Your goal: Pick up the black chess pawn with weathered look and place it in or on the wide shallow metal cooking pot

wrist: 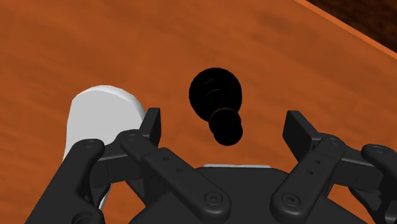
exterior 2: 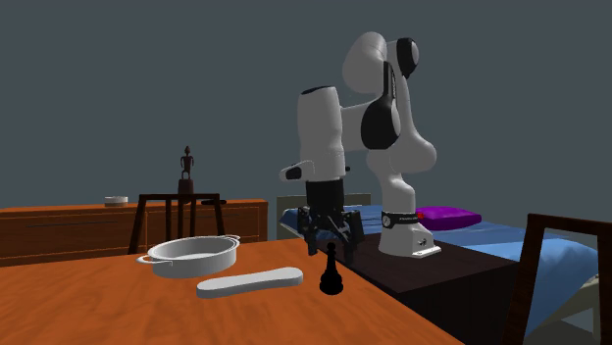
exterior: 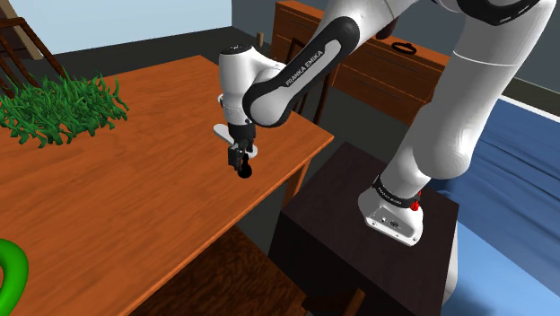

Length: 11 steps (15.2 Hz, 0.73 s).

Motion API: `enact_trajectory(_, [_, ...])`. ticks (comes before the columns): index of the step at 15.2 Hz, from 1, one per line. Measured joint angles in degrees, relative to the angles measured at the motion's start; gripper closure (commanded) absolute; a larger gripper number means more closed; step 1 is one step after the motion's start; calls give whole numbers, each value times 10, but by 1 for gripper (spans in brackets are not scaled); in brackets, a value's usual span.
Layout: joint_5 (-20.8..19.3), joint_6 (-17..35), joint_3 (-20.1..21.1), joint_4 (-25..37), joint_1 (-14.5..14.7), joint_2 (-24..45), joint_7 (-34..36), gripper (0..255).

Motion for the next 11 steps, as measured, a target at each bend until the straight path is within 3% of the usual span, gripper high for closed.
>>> enact_trajectory(4, [-1, 1, 0, 0, 0, 1, 0, 0])
enact_trajectory(5, [-1, 1, 0, 0, 0, 1, 0, 255])
enact_trajectory(11, [0, 1, 0, 0, 0, 1, 0, 255])
